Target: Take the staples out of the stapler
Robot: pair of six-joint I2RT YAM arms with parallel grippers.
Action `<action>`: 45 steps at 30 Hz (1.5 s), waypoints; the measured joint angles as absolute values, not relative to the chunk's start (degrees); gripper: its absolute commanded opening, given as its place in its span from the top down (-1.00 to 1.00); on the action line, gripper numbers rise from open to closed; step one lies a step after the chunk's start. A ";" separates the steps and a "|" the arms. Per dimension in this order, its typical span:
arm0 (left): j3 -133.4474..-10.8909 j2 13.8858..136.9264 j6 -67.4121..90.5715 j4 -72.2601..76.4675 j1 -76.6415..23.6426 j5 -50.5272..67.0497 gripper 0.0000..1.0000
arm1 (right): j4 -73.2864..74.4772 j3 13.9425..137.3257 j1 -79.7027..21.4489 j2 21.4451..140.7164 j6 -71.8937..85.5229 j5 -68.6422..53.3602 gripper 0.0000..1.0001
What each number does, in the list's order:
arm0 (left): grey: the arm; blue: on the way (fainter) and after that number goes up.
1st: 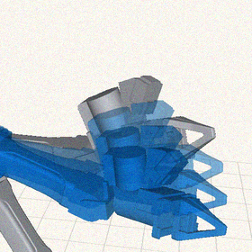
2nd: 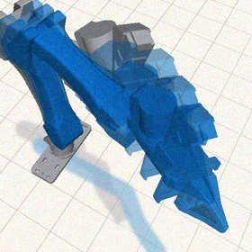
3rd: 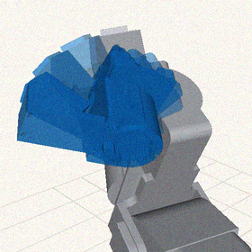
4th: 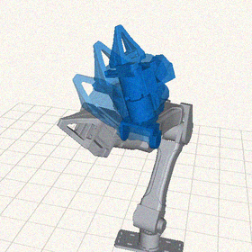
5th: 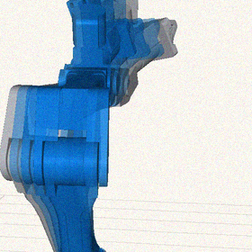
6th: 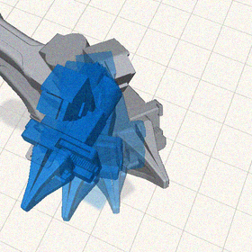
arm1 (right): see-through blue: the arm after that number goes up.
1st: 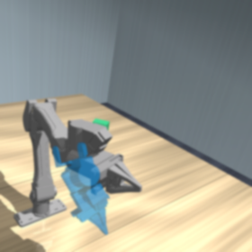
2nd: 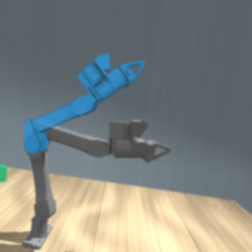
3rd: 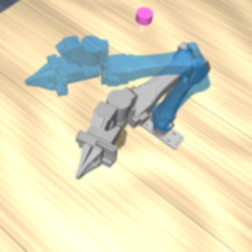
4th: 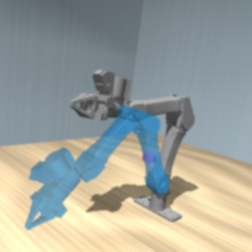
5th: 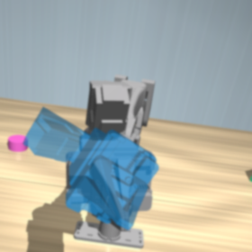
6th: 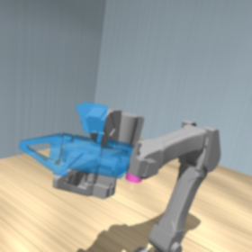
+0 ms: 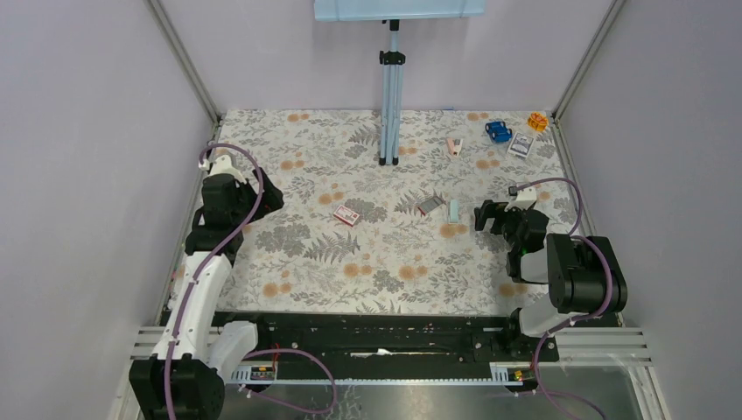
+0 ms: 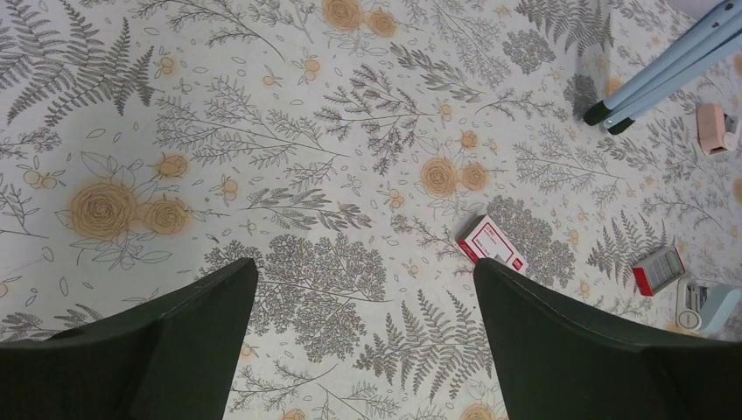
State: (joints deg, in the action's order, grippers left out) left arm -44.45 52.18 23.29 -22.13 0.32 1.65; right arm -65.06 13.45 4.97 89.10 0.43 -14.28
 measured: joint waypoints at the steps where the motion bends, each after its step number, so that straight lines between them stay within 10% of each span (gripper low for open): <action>1: -44.45 52.36 23.40 -22.13 0.64 1.67 -0.97 | -65.06 13.45 4.97 89.10 0.43 -14.28 -0.99; 13: -44.51 58.50 24.47 -23.11 1.78 1.78 -0.97 | -50.50 20.69 4.97 83.66 3.01 -8.32 -0.99; 27: -45.01 61.23 26.37 -24.25 4.43 1.89 -0.97 | 5.63 69.12 4.97 93.27 25.67 8.40 -0.99; 45: -50.24 63.81 30.26 -28.93 9.15 0.01 -0.97 | 18.11 66.83 -0.34 95.98 23.88 -7.68 -0.98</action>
